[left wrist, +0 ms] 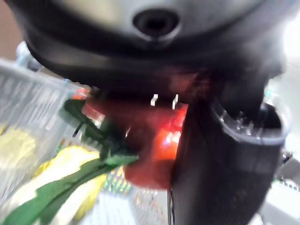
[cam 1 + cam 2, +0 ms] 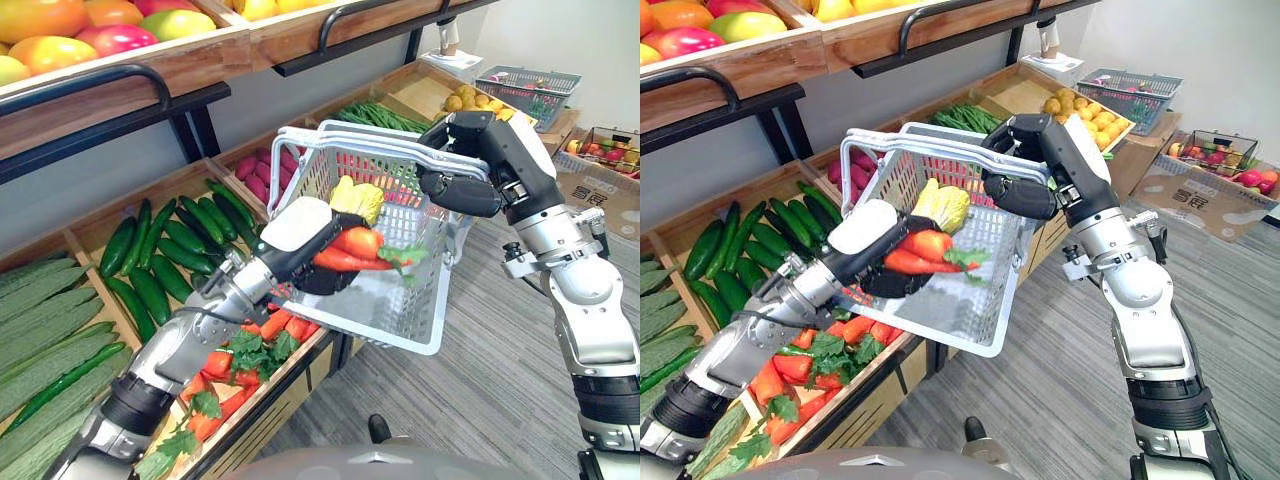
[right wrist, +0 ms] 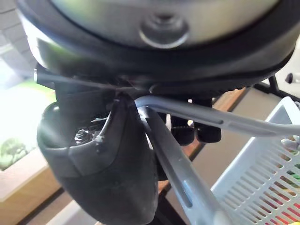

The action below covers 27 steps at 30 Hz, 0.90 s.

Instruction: Pick vegetable in the basket

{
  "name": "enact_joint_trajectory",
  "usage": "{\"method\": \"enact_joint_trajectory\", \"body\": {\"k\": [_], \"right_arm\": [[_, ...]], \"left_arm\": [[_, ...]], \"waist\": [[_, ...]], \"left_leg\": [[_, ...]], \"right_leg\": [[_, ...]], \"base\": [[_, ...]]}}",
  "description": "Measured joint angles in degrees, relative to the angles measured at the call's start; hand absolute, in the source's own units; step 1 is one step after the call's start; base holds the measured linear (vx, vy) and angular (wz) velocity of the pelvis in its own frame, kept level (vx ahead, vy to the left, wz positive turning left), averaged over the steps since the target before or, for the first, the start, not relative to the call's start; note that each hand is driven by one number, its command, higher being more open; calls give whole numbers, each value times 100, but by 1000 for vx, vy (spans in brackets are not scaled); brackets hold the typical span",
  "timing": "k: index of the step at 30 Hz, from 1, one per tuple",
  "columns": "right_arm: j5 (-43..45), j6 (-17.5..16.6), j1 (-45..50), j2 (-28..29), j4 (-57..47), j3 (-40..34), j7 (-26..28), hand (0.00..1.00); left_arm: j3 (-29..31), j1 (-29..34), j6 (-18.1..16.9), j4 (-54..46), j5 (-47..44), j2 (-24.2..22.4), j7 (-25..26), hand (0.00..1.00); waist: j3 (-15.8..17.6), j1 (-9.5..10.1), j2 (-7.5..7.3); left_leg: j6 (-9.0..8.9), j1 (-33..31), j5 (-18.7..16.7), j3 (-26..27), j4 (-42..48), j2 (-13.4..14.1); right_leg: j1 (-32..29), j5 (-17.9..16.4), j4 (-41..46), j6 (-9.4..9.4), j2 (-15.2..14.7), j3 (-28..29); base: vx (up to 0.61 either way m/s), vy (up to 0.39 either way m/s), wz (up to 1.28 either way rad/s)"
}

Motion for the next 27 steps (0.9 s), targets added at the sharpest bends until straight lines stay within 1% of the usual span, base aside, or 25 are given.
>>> {"method": "enact_joint_trajectory", "body": {"k": [1, 2, 6, 15, 17, 20, 23, 24, 26, 27], "right_arm": [[2, -3, 0, -2, 0, 15, 33, 0], [19, -6, 0, -2, 0, 21, 36, 0], [97, -46, 20, -29, -37, 96, 86, 0], [98, -46, 23, -67, -38, 106, 108, 0], [98, -46, 23, -67, -38, 104, 108, 0], [98, -46, 30, -67, -38, 97, 108, 0], [99, -47, 135, -67, -40, 78, 108, 0], [122, -53, 223, -67, -43, 57, 108, 0], [155, -53, 256, -67, -41, 53, 107, 0], [178, -53, 256, -68, -41, 27, 107, 0]], "left_arm": [[-112, 0, -2, 113, 135, 11, -36, 0], [-161, 0, -15, 182, 149, 17, -60, 100], [-272, 1, -47, 356, 156, 22, -82, 100], [-296, -24, -19, 337, 168, 20, -126, 100], [-274, -29, 51, 170, 168, 42, -126, 100], [-236, -86, 50, -153, 165, 110, -123, 100], [-47, -197, 26, -770, 141, 169, -63, 100], [98, -317, 22, -1003, 130, 179, 9, 100], [235, -368, 15, -1171, 95, 236, 44, 100], [252, -367, -37, -1285, 92, 342, 46, 100]], "waist": [[-13, 0, -8], [-16, 0, -12], [-20, -13, -12], [-23, -11, -9], [-28, -10, -2], [-42, -7, 19], [-71, 4, 51], [-92, 5, 75], [-120, -2, 112], [-140, -4, 140]], "left_leg": [[-1, 0, 0, 4, 0, 1], [-1, -1, -1, 9, 1, 1], [-3, -1, -1, 32, 3, 3], [-9, -2, -4, 30, 9, 3], [-9, -3, -4, 25, 8, 3], [-9, -3, -4, 10, 7, 2], [-8, -3, -4, -12, 2, 0], [-7, -4, -3, -35, 2, -3], [-7, -1, -3, -39, -1, -3], [-7, 1, -3, -40, -3, -2]], "right_leg": [[-1, 1, 0, -1, 5, 4], [-1, 1, 0, -2, 8, 8], [-12, -13, -1, -24, 17, 25], [-21, -17, -1, -32, 25, 20], [-21, -17, -1, -32, 24, 15], [-14, -17, 0, -32, 22, 1], [2, -17, 0, -32, 17, -24], [16, -17, 0, -32, 12, -52], [31, -18, 0, -32, 12, -58], [34, -21, 0, -37, 10, -61]], "base": [[7, -10, -4], [-8, -10, -3], [-7, -6, -2], [0, 0, 0], [0, 0, 0], [0, 0, 1], [0, 0, 5], [0, 0, 5], [0, 0, 2], [0, 0, 0]]}}
